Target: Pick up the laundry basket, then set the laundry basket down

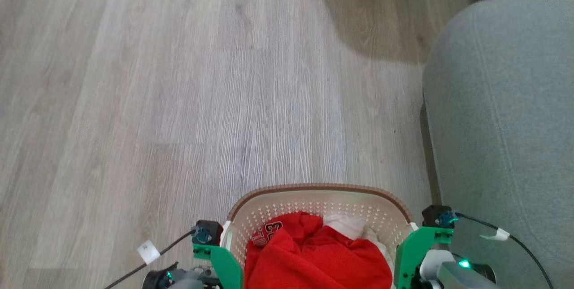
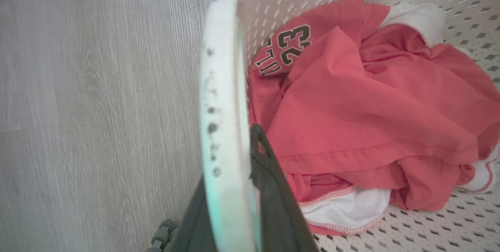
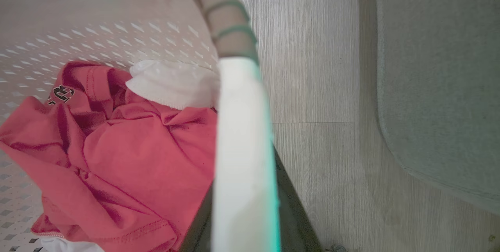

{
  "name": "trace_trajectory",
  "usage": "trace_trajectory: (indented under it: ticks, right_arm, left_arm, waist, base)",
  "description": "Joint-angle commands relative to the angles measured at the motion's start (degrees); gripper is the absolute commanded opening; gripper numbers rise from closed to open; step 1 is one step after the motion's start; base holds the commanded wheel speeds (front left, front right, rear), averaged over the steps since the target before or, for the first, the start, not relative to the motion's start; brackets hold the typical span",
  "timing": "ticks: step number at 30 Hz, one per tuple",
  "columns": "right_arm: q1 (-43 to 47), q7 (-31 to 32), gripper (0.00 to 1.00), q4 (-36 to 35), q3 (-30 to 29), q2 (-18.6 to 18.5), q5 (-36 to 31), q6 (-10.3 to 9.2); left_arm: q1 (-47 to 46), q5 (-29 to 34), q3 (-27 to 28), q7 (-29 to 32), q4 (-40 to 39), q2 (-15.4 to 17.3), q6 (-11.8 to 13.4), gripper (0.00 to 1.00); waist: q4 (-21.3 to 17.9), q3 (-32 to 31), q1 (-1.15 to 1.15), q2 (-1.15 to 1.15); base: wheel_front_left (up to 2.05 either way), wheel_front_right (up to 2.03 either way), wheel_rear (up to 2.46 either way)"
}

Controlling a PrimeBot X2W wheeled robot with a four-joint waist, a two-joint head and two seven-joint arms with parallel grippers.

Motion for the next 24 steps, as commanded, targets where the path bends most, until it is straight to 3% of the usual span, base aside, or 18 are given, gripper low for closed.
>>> trace_trajectory:
  ticks: [1,24]
  right_arm:
    - [-0.3,-0.6,0.00,-0.2,1.6,-0.9,0.2,-0.09]
    - [0.1,-1.8,0.00,0.0,10.6,-0.9,9.3,-0.09]
  left_arm:
    - [-1.5,0.2,0.5,-0.2,0.9,2.3,0.2,0.00]
    - [-1.4,-1.0,-2.3,0.1,2.2,2.3,-0.2,0.00]
  waist:
    - [0.0,-2.0,0.01,-0.01]
    - [0.6,-5.6,0.01,-0.01]
  base:
    - [0.00,0.00,0.00]
    - [0.00,0.00,0.00]
